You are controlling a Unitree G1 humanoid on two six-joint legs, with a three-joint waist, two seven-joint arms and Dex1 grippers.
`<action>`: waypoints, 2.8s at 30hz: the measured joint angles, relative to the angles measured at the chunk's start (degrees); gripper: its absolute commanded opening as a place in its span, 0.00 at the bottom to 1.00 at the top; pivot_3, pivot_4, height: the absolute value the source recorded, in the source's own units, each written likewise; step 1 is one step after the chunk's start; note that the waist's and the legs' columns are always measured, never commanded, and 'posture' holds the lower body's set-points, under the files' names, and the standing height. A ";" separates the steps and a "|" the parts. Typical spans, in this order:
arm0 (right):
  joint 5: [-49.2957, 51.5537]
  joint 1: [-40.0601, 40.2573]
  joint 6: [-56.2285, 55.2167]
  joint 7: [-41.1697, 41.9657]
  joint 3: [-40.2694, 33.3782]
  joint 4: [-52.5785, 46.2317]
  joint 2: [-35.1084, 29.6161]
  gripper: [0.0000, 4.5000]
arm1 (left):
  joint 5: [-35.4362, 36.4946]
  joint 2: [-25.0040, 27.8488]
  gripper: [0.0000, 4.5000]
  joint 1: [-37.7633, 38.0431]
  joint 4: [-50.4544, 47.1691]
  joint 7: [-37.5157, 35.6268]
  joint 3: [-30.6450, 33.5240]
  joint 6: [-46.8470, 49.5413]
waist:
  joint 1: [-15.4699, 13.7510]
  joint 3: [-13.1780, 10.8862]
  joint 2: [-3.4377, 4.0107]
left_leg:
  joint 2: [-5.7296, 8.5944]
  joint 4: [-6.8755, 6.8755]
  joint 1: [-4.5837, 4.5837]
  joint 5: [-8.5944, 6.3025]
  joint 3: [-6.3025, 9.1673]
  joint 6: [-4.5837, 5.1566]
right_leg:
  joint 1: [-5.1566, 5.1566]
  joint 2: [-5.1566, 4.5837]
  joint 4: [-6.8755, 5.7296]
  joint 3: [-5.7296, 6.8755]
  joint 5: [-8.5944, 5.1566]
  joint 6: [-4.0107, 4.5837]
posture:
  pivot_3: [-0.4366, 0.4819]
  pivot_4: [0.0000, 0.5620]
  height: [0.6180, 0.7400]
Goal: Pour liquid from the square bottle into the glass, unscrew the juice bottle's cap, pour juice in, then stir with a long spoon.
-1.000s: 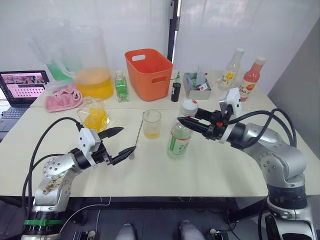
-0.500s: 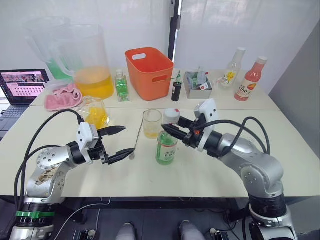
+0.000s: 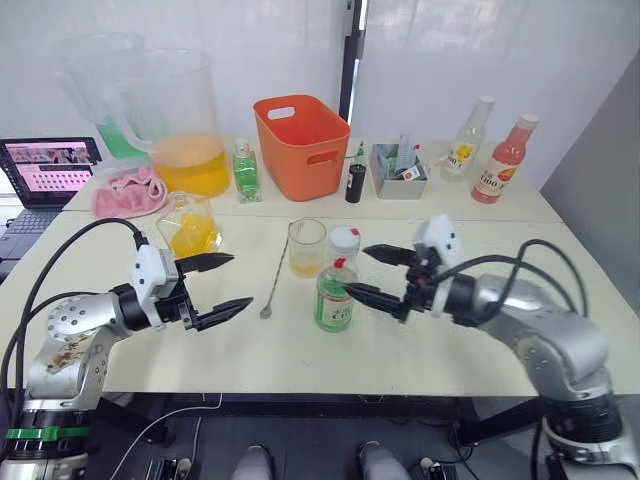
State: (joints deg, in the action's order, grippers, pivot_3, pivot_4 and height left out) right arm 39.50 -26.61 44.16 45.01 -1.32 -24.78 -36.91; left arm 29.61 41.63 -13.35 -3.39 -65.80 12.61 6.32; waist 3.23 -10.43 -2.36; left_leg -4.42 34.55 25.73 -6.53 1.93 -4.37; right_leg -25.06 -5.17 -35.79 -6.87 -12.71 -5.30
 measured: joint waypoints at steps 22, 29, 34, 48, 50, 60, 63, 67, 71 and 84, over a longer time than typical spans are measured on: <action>-14.55 -27.92 -24.87 38.51 13.02 43.60 6.99 1.00 | 6.56 1.40 1.00 10.21 -11.67 2.18 5.13 6.64 | 0.61 -0.02 0.00 | -0.01 -0.10 -0.01 0.00 -0.06 0.00 | -0.11 0.02 -0.09 0.02 0.00 0.01 | 0.48 0.27 0.81; -14.64 -28.55 -25.04 40.81 12.91 45.77 9.21 0.67 | 6.66 1.43 1.00 10.51 -12.77 3.89 6.62 7.43 | 0.65 -0.02 0.00 | -0.01 -0.10 -0.02 -0.03 -0.06 -0.05 | -0.11 0.02 -0.11 0.02 0.00 0.02 | 0.48 0.27 0.81; -14.38 -28.26 -24.79 41.03 11.48 45.84 9.55 0.34 | 5.71 1.41 1.00 9.63 -12.54 4.58 6.17 7.14 | 0.67 -0.02 0.00 | -0.01 -0.11 -0.04 -0.03 -0.06 -0.06 | -0.12 0.03 -0.14 0.02 0.00 0.02 | 0.48 0.27 0.81; -10.67 -14.76 -4.46 20.56 6.64 15.28 7.07 0.34 | 3.00 0.40 1.00 1.38 -5.19 0.73 -0.64 4.61 | 0.11 -0.02 0.00 | -0.01 -0.16 -0.04 -0.03 -0.05 -0.06 | -0.16 0.03 -0.16 0.01 -0.02 0.04 | 0.48 0.27 0.81; -8.29 -13.02 5.04 10.50 3.49 7.40 8.91 0.34 | 2.87 0.14 1.00 0.51 -4.55 -0.18 -1.53 4.42 | 0.22 -0.01 -0.01 | -0.02 -0.16 -0.03 -0.03 -0.05 -0.06 | -0.17 0.04 -0.17 0.01 -0.01 0.05 | 0.48 0.27 0.81; -5.78 -7.36 23.17 -20.40 -1.80 -11.04 19.36 0.34 | 2.06 -0.62 1.00 -5.24 0.98 -4.45 -4.82 4.18 | 0.00 -0.01 -0.01 | -0.01 -0.12 0.04 0.01 -0.05 0.00 | -0.17 0.02 -0.14 0.00 -0.01 0.05 | 0.48 0.27 0.81; -6.82 -5.15 23.62 -24.64 -0.68 -14.40 20.36 0.34 | 2.00 -0.93 1.00 -6.76 2.29 -5.70 -5.80 4.18 | 0.00 -0.01 -0.01 | -0.02 -0.14 0.04 0.02 -0.04 0.02 | -0.17 0.03 -0.14 0.01 -0.01 0.05 | 0.48 0.27 0.81; -7.12 -2.74 23.06 -27.23 1.18 -17.53 20.42 0.34 | 1.97 -0.93 1.00 -8.59 3.65 -7.25 -6.51 4.02 | 0.02 0.01 -0.04 | -0.02 -0.13 0.02 0.02 -0.04 0.02 | -0.13 0.03 -0.14 0.01 -0.01 0.05 | 0.48 0.27 0.81; -5.36 -1.51 23.94 -28.05 0.48 -17.87 21.12 0.73 | 1.96 -0.93 1.00 -8.70 4.04 -7.59 -6.55 3.99 | 0.07 0.03 -0.07 | -0.03 -0.13 -0.02 0.02 -0.03 0.02 | -0.08 0.03 -0.14 0.01 -0.01 0.05 | 0.48 0.27 0.81; -2.54 -6.58 13.01 -1.97 1.16 0.64 0.10 1.00 | 2.24 -1.29 1.00 -4.89 -1.91 -3.91 -4.81 5.17 | 0.34 0.02 -0.07 | -0.03 -0.13 -0.01 0.03 -0.05 0.04 | -0.09 0.03 -0.06 0.00 -0.02 0.04 | 0.48 0.27 0.81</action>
State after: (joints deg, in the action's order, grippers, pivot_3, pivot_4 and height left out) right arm 36.96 -33.18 57.17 43.04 -0.15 -24.15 -36.81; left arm 31.85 40.34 -18.24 -5.30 -69.71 7.80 11.49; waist 3.57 -10.41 -2.42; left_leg -4.45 34.43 25.72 -6.50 1.89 -4.33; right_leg -25.15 -5.14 -35.84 -6.88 -12.73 -5.26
